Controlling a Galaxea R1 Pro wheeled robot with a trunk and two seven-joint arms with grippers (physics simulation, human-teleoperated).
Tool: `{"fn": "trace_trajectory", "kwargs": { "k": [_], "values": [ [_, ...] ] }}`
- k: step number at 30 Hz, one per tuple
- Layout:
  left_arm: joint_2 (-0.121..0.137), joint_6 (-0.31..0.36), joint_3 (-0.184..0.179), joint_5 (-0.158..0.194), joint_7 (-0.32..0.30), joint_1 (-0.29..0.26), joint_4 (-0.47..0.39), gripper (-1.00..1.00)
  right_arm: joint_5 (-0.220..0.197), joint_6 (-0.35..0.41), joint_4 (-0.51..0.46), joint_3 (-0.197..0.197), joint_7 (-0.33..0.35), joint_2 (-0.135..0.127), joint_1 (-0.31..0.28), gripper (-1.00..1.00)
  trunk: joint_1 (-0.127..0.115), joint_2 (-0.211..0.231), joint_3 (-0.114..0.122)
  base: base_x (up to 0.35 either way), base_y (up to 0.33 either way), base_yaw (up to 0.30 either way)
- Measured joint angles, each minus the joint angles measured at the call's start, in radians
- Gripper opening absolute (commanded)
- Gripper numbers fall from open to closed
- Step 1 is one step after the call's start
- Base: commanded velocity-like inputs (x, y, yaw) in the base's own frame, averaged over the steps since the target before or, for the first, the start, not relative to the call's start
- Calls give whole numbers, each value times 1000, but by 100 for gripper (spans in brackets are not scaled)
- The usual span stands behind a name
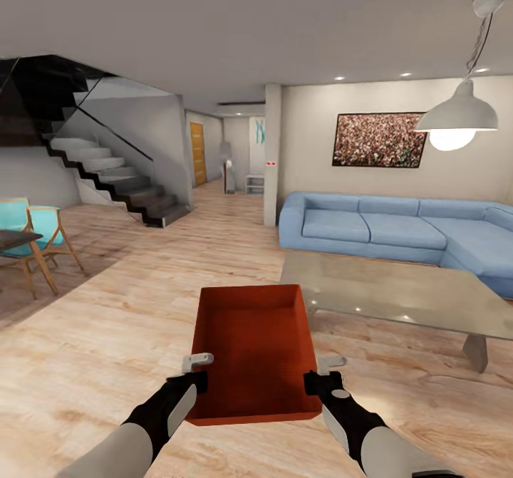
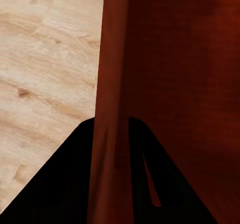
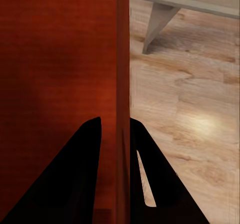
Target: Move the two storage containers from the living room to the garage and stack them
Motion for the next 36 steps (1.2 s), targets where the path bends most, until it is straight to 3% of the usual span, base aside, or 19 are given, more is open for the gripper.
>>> {"fn": "trace_trajectory", "kwargs": {
  "k": [17,36],
  "values": [
    [-1,0,0,0,1,0,1,-100,0,0,0,-1,2,-1,0,-100,0,0,13,15,0,216],
    [-1,-4,0,1,-1,0,4,-100,-1,-1,0,3,0,-1,0,-100,-1,0,14,299,0,8]
  ]
}}
